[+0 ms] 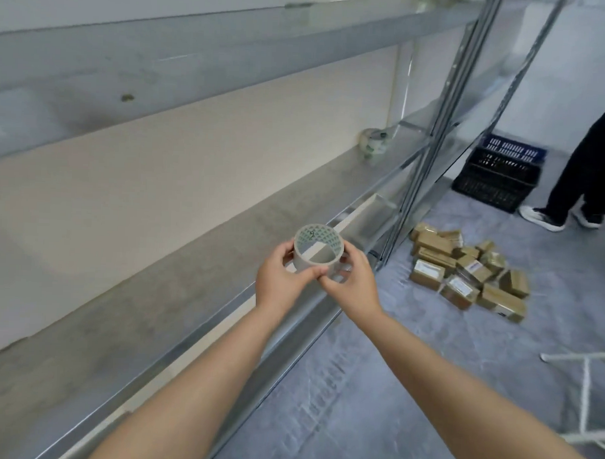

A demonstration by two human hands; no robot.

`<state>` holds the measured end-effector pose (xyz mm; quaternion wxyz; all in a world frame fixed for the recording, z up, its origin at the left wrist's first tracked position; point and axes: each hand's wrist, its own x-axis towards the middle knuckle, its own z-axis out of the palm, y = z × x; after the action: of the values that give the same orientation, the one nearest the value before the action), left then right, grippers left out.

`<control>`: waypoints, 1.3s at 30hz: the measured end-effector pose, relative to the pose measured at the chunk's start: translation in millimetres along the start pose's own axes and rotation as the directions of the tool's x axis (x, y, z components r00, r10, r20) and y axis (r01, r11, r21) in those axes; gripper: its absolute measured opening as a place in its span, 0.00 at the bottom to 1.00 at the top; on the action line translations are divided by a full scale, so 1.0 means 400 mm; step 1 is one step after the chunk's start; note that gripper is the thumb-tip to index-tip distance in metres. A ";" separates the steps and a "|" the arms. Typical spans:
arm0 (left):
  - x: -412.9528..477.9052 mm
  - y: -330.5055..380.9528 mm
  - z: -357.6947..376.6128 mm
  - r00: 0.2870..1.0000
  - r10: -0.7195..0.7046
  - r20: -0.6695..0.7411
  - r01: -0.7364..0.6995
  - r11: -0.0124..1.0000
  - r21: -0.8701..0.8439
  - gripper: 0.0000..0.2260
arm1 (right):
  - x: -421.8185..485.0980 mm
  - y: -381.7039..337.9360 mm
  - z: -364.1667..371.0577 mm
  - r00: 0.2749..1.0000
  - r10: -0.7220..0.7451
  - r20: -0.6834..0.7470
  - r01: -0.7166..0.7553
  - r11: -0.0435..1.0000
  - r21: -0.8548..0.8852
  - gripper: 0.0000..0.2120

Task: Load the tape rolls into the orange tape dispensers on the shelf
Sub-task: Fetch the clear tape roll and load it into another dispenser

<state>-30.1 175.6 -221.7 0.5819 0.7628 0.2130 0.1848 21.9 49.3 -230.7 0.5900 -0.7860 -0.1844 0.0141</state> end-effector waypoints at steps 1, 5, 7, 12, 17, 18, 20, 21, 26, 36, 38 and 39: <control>0.008 0.011 0.036 1.000 0.003 0.002 -0.003 1.000 0.000 0.29 | 0.018 0.015 -0.032 1.000 -0.003 0.001 0.003 1.000 -0.009 0.29; 0.038 0.053 0.178 1.000 0.017 0.018 -0.017 1.000 0.004 0.28 | 0.082 0.071 -0.158 1.000 0.002 -0.007 -0.002 1.000 -0.021 0.29; 0.052 0.070 0.244 0.999 0.018 0.030 -0.018 1.000 -0.004 0.28 | 0.109 0.095 -0.217 1.000 -0.008 -0.014 0.008 1.000 -0.027 0.28; 0.082 0.108 0.401 0.997 0.033 0.069 -0.032 0.999 -0.016 0.26 | 0.165 0.155 -0.362 0.999 0.010 -0.031 -0.011 0.999 -0.036 0.30; 0.124 0.139 0.546 0.992 0.074 0.098 -0.073 0.997 -0.010 0.24 | 0.227 0.214 -0.484 0.996 0.002 -0.084 -0.010 0.995 -0.100 0.30; 0.135 0.142 0.572 0.992 0.073 0.106 -0.073 0.997 -0.005 0.25 | 0.240 0.225 -0.504 0.996 0.003 -0.089 -0.012 0.995 -0.102 0.30; 0.159 0.148 0.621 0.990 0.069 0.126 -0.070 0.998 0.005 0.28 | 0.266 0.247 -0.540 0.995 0.008 -0.103 -0.019 0.995 -0.101 0.30; 0.171 0.152 0.644 0.989 0.071 0.133 -0.072 0.997 0.004 0.28 | 0.279 0.257 -0.556 0.994 0.008 -0.112 -0.020 0.995 -0.099 0.29; 0.247 0.163 0.748 0.987 0.068 0.147 -0.067 0.998 -0.010 0.31 | 0.368 0.306 -0.623 0.991 0.012 -0.133 -0.027 0.993 -0.112 0.29; 0.498 0.207 0.925 0.988 0.073 0.137 -0.069 0.997 -0.033 0.28 | 0.662 0.390 -0.717 0.994 -0.017 -0.110 0.002 0.991 -0.133 0.31; 0.560 0.219 0.953 0.990 0.068 0.125 -0.066 0.998 -0.022 0.27 | 0.733 0.402 -0.729 0.995 -0.021 -0.100 0.007 0.990 -0.144 0.31; 0.591 0.223 0.966 0.990 0.065 0.121 -0.063 0.998 -0.019 0.27 | 0.768 0.410 -0.734 0.995 -0.018 -0.097 0.005 0.990 -0.139 0.30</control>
<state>383.2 -30.1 -225.6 0.5934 0.7746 0.1510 0.1582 423.4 -165.9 -234.6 0.5422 -0.8238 -0.1604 -0.0407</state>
